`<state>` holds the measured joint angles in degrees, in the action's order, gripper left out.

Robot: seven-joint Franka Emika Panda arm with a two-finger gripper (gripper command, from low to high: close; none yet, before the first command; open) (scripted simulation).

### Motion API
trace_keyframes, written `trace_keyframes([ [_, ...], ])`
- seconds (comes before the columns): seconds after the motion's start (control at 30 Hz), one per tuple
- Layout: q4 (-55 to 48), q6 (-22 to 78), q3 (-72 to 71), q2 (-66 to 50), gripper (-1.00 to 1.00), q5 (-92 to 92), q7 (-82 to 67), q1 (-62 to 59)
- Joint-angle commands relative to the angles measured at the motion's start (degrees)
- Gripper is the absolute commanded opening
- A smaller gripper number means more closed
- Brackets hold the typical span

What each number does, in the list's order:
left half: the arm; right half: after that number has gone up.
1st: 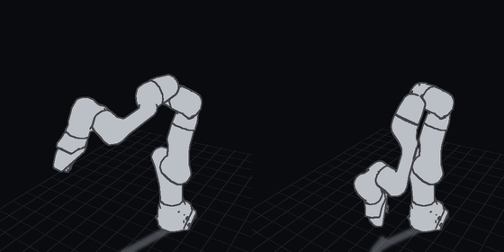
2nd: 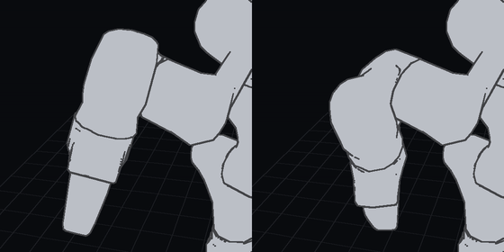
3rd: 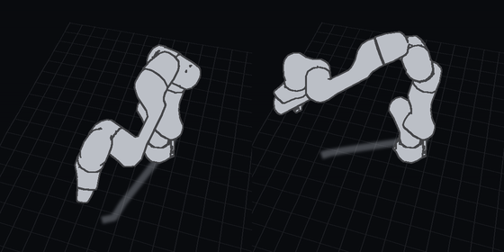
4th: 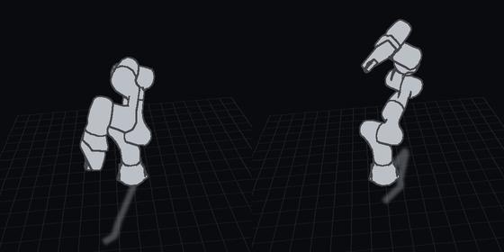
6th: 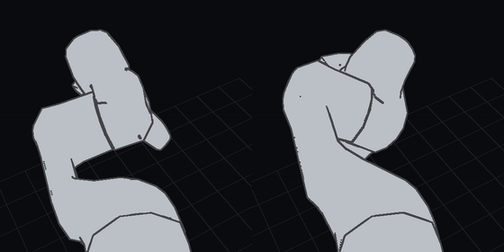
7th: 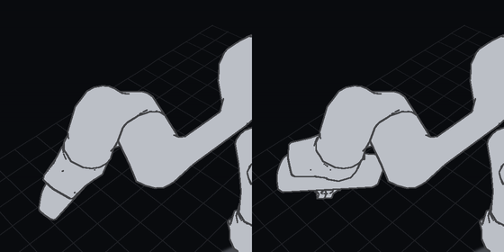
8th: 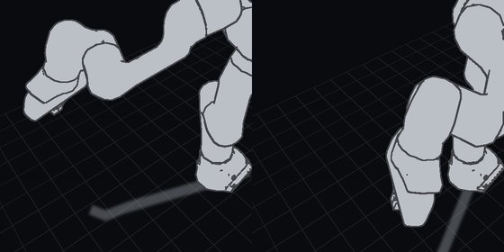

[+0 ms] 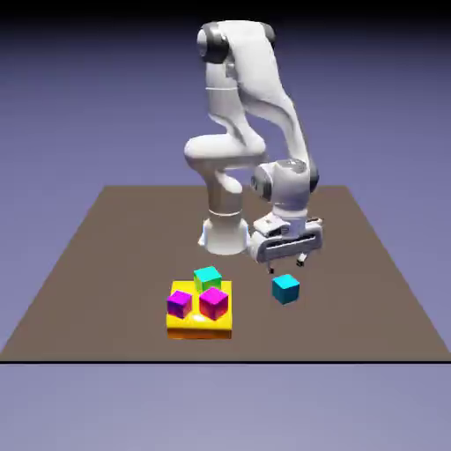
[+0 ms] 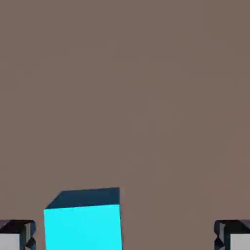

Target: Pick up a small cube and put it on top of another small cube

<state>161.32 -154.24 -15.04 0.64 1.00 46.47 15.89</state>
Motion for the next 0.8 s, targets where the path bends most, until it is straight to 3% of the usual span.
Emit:
trace_keyframes([
  [0.0, 0.0, 0.0, 0.0, 0.0, 0.0, 0.0, 0.0, -0.82],
  [0.27, -1.41, -13.43, 8.3, -15.08, 0.0, -8.87, 6.33, 5.21],
  [0.3, -1.41, -13.43, 8.3, -15.08, -1.0, -8.87, 6.33, 5.21],
  [0.6, 0.0, 0.0, 0.0, 0.0, -1.0, 0.0, 0.0, -0.82],
  [0.77, -2.81, 9.97, 8.08, 7.16, -1.0, -1.37, -0.96, -7.91],
])
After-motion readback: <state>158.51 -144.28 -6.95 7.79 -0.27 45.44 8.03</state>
